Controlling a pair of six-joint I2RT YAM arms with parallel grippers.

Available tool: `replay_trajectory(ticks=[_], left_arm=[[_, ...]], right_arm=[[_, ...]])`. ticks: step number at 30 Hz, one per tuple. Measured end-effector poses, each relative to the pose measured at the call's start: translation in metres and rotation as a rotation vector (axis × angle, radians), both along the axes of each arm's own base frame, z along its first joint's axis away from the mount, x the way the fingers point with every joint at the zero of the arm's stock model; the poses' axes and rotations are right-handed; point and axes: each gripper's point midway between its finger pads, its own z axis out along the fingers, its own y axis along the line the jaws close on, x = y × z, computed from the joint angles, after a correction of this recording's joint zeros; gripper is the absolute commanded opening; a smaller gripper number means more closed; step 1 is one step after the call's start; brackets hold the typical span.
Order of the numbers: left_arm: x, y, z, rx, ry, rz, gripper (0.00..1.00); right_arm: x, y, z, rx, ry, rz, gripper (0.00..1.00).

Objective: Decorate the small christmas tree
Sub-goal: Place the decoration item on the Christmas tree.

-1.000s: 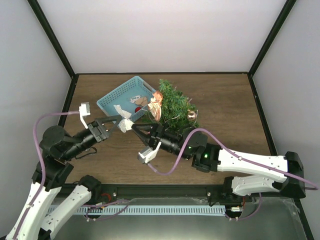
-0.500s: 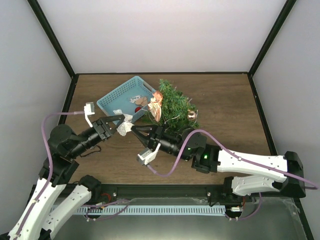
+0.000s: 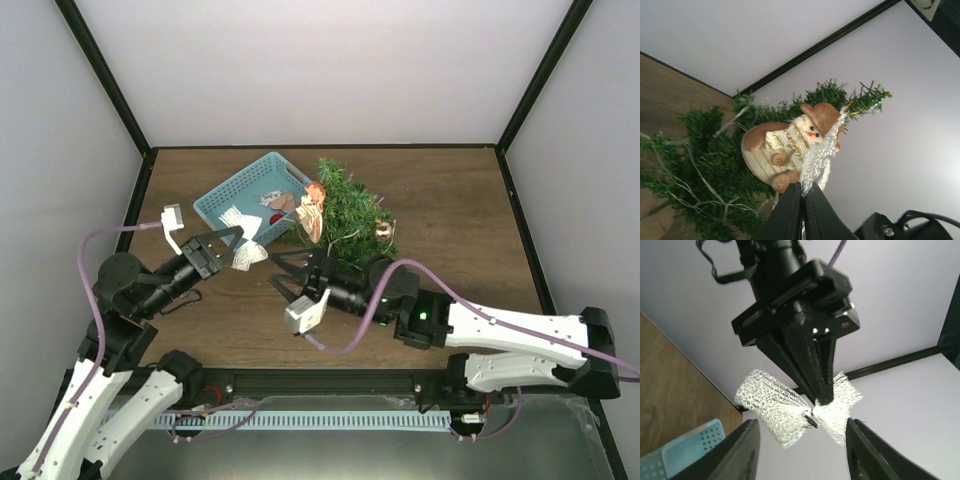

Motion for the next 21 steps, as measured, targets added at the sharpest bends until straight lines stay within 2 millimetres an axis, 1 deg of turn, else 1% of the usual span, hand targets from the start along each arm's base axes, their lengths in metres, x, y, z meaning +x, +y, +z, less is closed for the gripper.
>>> replay_trajectory(ticks=[1,3,5,10,13,16,19,21], left_arm=[[0.002,0.001,-0.001,0.016,-0.005,0.01,0.04],[0.007,0.003,-0.005,0.065,-0.016,0.04,0.04],[0.015,0.005,-0.008,0.12,-0.027,0.07,0.04],[0.038,0.008,-0.025,0.285,-0.019,0.137,0.04],[0.055,0.006,-0.04,0.384,0.013,0.157,0.04],[0.073,0.0,-0.054,0.454,0.055,0.158,0.05],[0.091,-0.008,-0.081,0.51,0.127,0.141,0.05],[0.1,-0.013,-0.097,0.54,0.174,0.128,0.05]], right_arm=[[-0.002,-0.003,0.0,0.011,0.041,0.013,0.69],[-0.009,-0.015,0.004,0.048,0.128,0.041,0.98],[-0.016,-0.03,0.01,0.088,0.225,0.073,1.0],[-0.034,-0.068,0.041,0.239,0.468,0.163,1.0],[-0.039,-0.087,0.053,0.314,0.62,0.197,1.0],[-0.038,-0.099,0.061,0.364,0.772,0.202,1.0],[-0.037,-0.109,0.066,0.403,0.888,0.196,1.0],[-0.038,-0.12,0.068,0.43,0.946,0.197,1.0]])
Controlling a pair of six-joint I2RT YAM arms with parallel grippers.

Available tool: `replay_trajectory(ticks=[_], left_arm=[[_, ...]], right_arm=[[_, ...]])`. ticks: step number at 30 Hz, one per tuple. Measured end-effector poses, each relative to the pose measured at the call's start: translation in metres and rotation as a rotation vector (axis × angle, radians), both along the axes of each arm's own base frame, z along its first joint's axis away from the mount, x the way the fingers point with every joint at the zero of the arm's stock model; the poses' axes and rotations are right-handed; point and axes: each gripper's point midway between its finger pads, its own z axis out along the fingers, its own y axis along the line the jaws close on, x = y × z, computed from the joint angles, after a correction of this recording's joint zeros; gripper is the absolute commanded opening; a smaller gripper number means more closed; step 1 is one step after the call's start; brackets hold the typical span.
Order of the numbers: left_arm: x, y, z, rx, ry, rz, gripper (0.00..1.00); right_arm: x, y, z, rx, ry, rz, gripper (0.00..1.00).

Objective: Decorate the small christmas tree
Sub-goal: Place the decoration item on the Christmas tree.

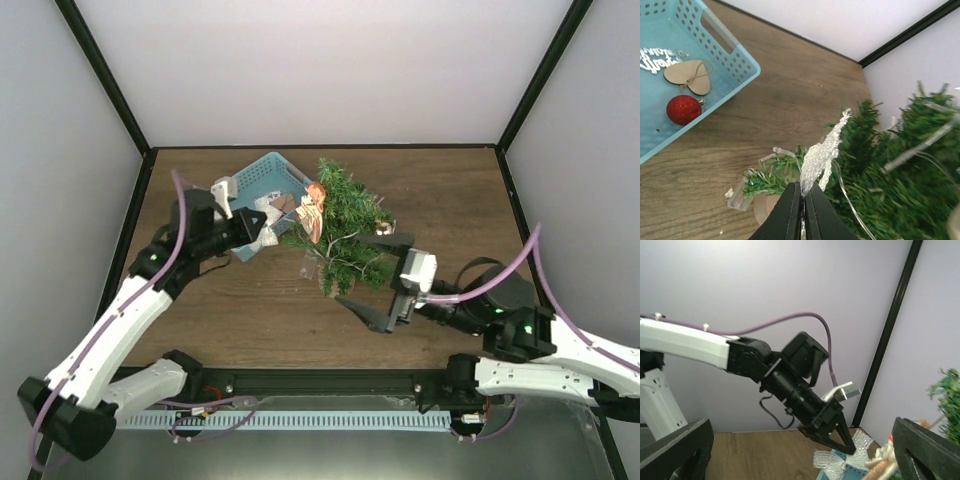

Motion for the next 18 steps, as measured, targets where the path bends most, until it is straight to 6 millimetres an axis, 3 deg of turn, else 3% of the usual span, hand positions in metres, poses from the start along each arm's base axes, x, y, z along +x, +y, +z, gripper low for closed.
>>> replay_trajectory(ticks=[3,10,18], left_arm=[[0.015,-0.008,-0.016,0.028,0.057,-0.001,0.05],[0.041,-0.024,-0.032,0.012,0.098,-0.001,0.04],[0.067,-0.044,-0.046,-0.024,0.147,-0.003,0.06]], right_arm=[[-0.001,-0.018,0.005,0.04,0.054,-0.005,1.0],[-0.005,-0.063,0.026,0.163,0.1,-0.028,1.0],[-0.006,-0.083,0.029,0.199,0.117,-0.047,1.0]])
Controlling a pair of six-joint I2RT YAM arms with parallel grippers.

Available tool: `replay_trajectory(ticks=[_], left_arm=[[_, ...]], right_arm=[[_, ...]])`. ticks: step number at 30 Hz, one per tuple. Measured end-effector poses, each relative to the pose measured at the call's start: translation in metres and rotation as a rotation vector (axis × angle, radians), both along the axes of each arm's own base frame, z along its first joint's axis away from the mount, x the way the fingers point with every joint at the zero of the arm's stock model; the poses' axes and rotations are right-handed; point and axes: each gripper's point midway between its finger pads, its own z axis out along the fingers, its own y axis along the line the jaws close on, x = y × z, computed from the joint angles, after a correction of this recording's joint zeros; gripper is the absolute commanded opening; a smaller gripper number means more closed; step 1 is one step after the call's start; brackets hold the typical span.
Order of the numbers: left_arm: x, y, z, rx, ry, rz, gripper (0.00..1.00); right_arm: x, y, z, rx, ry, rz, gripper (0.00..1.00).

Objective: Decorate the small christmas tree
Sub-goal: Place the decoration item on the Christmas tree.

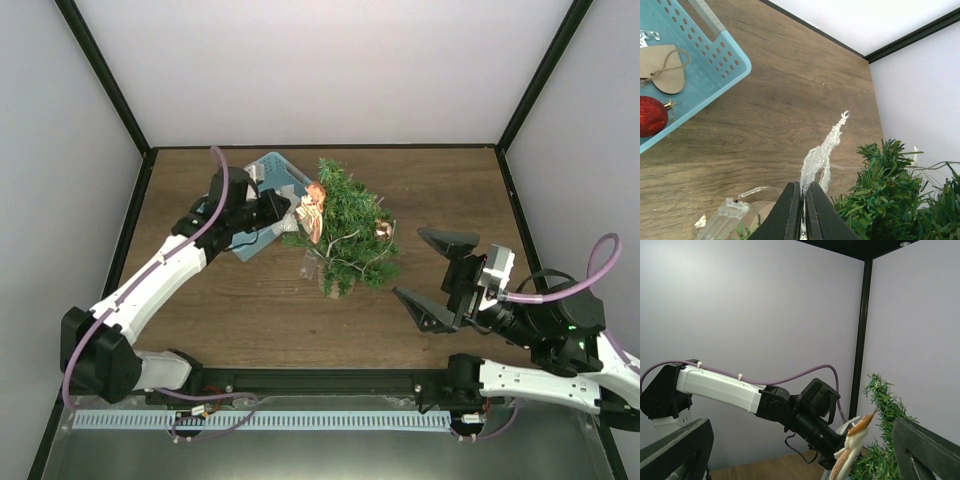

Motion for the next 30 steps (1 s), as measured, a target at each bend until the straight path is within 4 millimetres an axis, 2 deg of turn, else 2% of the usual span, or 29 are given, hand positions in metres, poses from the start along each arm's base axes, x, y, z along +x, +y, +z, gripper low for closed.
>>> replay_trajectory(ticks=[11,19,23,30], left_arm=[[0.001,-0.017,0.009,-0.109,0.022,-0.032,0.18],[-0.017,-0.025,0.006,-0.231,0.06,-0.068,0.21],[-0.023,-0.027,0.002,-0.281,0.085,-0.074,0.27],[-0.024,-0.031,0.018,-0.35,0.064,-0.089,0.29]], right_arm=[[0.004,-0.015,-0.009,0.014,0.01,-0.043,1.0],[0.008,-0.02,-0.011,0.021,0.02,-0.074,1.0],[0.011,-0.026,-0.01,0.034,0.026,-0.094,1.0],[0.016,-0.037,-0.007,0.06,0.039,-0.136,1.0]])
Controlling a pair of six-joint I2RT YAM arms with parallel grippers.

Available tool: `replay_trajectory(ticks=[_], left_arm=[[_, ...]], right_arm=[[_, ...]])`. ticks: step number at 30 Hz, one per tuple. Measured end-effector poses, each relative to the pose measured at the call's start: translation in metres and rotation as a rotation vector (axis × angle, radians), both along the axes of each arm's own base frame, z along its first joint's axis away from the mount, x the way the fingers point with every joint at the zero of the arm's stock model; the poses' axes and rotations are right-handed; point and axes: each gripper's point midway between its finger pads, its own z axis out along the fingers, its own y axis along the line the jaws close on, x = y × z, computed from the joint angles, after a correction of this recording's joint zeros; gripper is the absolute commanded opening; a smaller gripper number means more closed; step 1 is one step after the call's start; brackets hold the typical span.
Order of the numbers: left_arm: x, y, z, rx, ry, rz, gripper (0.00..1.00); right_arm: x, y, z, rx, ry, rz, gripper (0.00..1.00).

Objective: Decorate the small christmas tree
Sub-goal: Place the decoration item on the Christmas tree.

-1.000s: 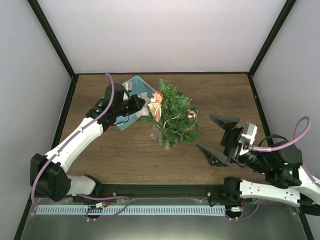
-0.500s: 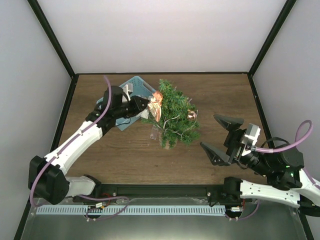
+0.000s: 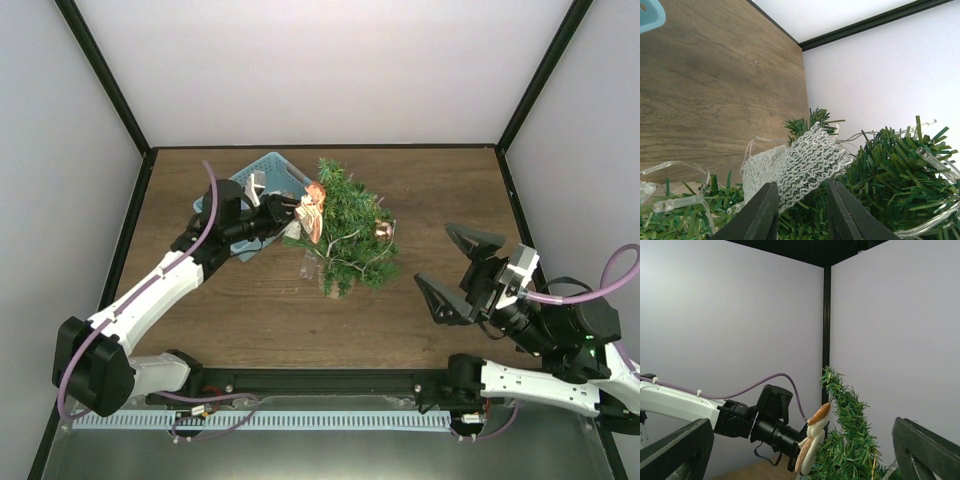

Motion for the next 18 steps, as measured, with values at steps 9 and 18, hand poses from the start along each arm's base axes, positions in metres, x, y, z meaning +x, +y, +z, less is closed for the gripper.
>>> replay_trajectory(ticks=[9,18], left_arm=[[-0.002,-0.002,-0.004,-0.031,0.015,-0.004,0.36],[-0.011,-0.002,-0.003,-0.065,0.02,-0.023,0.41]], right_arm=[[0.004,-0.003,-0.002,0.004,0.008,-0.024,1.0],[0.005,-0.002,-0.004,-0.003,0.004,-0.038,1.0]])
